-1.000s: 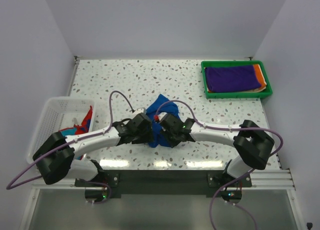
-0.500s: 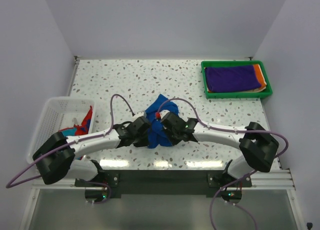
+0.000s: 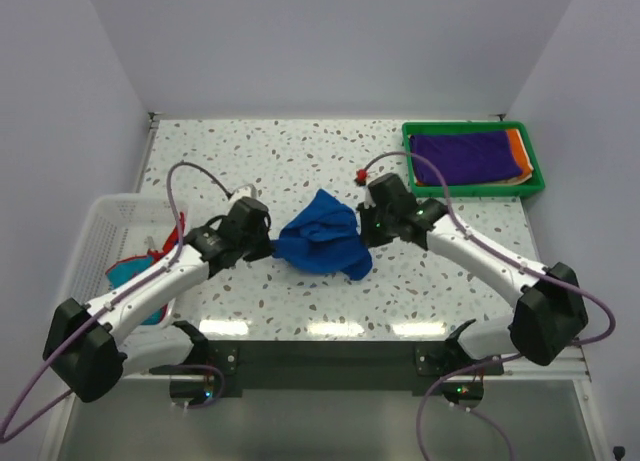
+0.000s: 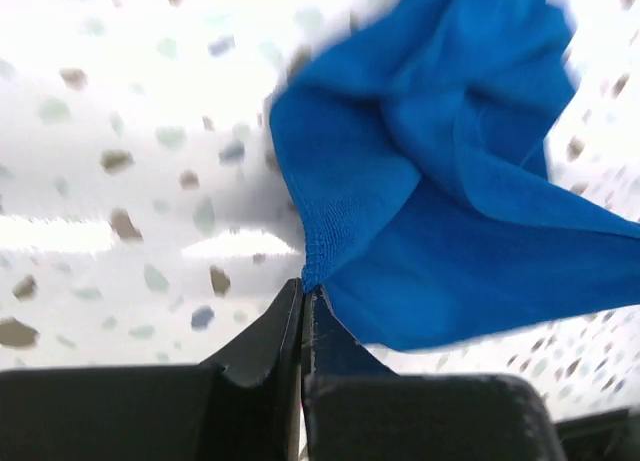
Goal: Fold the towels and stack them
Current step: Flatten out the crumpled towel, then fold the towel
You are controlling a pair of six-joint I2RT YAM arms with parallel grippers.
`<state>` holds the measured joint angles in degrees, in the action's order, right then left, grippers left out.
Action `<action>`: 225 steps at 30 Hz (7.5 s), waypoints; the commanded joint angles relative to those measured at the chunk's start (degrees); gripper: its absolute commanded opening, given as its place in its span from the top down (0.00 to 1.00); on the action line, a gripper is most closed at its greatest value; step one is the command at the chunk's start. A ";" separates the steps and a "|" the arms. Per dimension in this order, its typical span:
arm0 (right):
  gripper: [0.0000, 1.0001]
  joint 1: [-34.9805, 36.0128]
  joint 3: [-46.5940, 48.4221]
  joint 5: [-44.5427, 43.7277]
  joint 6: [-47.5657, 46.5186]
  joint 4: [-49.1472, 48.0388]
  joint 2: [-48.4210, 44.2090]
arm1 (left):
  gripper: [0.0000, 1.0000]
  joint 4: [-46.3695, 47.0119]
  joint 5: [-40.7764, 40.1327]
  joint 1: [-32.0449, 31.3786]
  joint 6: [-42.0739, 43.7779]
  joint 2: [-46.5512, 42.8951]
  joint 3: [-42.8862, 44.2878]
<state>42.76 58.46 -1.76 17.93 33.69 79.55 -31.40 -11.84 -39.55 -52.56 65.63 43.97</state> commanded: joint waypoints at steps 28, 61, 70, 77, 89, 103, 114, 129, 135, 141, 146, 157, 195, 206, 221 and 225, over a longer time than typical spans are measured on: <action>1.00 -35.82 42.36 40.08 8.00 0.14 -10.54 | 1.00 13.02 32.04 25.05 19.42 -8.13 48.86; 1.00 -35.82 48.13 23.55 5.36 -13.39 21.11 | 1.00 15.67 14.21 26.80 18.63 36.47 60.25; 1.00 -35.82 61.16 27.16 3.86 -12.78 42.61 | 1.00 16.72 23.25 30.50 18.10 60.58 72.84; 1.00 -36.52 52.94 27.16 5.00 -8.03 40.43 | 1.00 16.72 30.90 30.94 16.17 55.07 61.35; 1.00 -36.79 28.92 27.07 6.15 -2.05 28.12 | 0.98 12.07 34.25 29.27 18.54 41.78 35.15; 1.00 -36.79 32.42 25.93 4.74 3.66 25.23 | 0.98 2.32 31.44 28.92 19.51 40.20 45.06; 1.00 -36.70 15.39 25.31 2.89 1.83 17.22 | 0.94 3.88 29.59 24.97 20.03 32.81 26.80; 1.00 -33.18 -4.14 21.63 4.74 -13.04 20.39 | 0.99 11.01 21.77 22.06 21.09 34.84 15.36; 1.00 -33.27 1.73 20.66 5.09 -8.83 17.66 | 1.00 5.66 20.54 22.50 22.41 34.65 23.17; 1.00 -33.27 15.60 19.52 6.93 -3.64 18.27 | 1.00 -0.85 21.24 26.71 22.85 40.26 40.21; 1.00 -33.62 27.66 16.00 9.13 -6.08 24.58 | 1.00 0.72 24.92 29.00 21.97 46.86 57.61; 1.00 -35.56 51.58 12.22 9.31 -19.00 38.93 | 1.00 20.39 34.86 32.25 17.92 63.84 82.60; 1.00 -34.77 27.41 20.57 6.41 0.32 25.48 | 0.96 4.24 40.23 33.40 26.45 48.54 49.37; 1.00 -34.33 26.03 20.65 6.41 4.71 16.98 | 0.94 -6.30 36.18 33.22 27.77 44.51 52.82; 1.00 -27.65 -6.15 18.20 8.35 -10.83 11.24 | 0.94 6.43 25.55 26.46 31.64 35.45 20.55; 1.00 -27.65 -8.09 16.00 6.24 -11.81 12.21 | 0.94 9.51 25.81 26.10 30.93 35.10 17.30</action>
<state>15.33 50.54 18.48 25.91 26.35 92.36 -27.75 17.54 -14.06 -22.94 101.95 62.08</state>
